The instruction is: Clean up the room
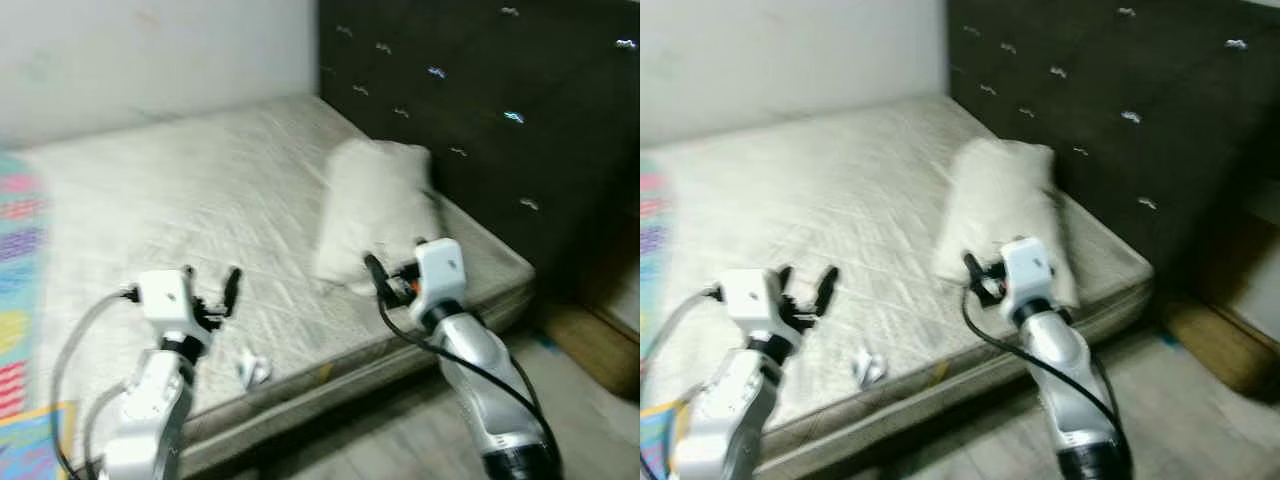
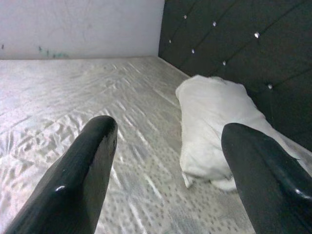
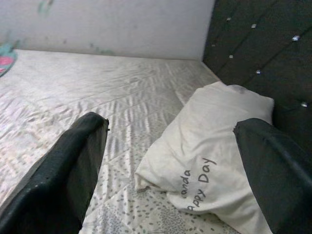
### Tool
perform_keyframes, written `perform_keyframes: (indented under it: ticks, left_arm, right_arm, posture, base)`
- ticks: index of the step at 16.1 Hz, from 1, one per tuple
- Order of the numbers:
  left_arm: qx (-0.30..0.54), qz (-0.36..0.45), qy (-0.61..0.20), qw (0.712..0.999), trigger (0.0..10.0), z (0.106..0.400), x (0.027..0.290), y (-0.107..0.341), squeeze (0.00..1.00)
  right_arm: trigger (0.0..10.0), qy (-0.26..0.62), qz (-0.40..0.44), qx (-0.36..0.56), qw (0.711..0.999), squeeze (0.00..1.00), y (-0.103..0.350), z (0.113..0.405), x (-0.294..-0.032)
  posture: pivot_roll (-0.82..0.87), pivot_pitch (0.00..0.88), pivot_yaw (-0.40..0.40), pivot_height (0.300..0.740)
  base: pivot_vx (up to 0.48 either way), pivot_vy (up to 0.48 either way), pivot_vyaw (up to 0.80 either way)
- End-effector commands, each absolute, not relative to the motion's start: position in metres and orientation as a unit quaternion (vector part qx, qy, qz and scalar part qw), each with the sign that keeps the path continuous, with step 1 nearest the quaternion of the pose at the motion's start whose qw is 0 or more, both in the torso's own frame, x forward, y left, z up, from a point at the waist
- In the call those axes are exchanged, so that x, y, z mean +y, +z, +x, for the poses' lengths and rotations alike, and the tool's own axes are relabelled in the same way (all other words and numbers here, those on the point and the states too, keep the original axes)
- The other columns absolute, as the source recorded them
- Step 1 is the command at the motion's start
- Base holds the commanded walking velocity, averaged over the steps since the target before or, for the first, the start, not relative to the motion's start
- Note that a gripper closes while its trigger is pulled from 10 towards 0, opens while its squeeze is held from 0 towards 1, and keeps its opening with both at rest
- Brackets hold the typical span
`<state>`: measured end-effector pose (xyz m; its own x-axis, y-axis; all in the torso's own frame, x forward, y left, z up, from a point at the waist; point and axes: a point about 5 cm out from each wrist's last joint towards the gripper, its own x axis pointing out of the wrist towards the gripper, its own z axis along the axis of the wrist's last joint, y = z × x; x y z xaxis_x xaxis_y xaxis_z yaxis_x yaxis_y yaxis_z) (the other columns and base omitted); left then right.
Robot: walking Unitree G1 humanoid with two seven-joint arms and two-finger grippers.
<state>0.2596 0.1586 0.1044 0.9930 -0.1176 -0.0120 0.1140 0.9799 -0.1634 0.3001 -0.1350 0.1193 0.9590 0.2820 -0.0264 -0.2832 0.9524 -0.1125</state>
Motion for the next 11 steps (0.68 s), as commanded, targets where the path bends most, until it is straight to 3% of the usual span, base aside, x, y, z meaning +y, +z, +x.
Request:
perform_keyframes:
  ticks: [1,11]
  left_arm:
    - [0.008,-0.074,-0.057,0.996,10.0,0.2594,0.1603,0.1060,0.00]
    - [0.010,-0.076,-0.056,0.995,10.0,0.2582,0.1597,0.1050,0.00]
  right_arm:
    - [10.0,0.141,-0.056,-0.004,0.988,0.00,0.1237,0.3005,-0.1352]
    - [10.0,0.147,-0.053,-0.002,0.988,0.00,0.1231,0.2992,-0.1340]
  posture:
    - [0.03,0.014,-0.019,0.740]
    - [0.02,0.022,-0.020,0.740]
  base:
    - [0.000,0.000,0.80]
    - [0.000,0.000,0.80]
